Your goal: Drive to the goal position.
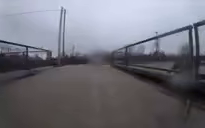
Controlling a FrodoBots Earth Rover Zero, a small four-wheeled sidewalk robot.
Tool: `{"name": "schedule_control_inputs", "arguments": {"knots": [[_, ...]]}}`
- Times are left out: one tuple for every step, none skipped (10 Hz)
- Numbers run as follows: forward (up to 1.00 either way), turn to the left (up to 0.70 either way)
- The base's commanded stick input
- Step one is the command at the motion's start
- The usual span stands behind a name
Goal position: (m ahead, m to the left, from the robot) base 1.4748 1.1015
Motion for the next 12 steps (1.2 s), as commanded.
{"name": "schedule_control_inputs", "arguments": {"knots": [[1.0, 0.0], [1.0, 0.0], [1.0, 0.0], [1.0, 0.0], [1.0, 0.0], [1.0, 0.0], [1.0, 0.0], [1.0, -0.01], [1.0, -0.18], [1.0, -0.28], [1.0, -0.24], [1.0, 0.0]]}}
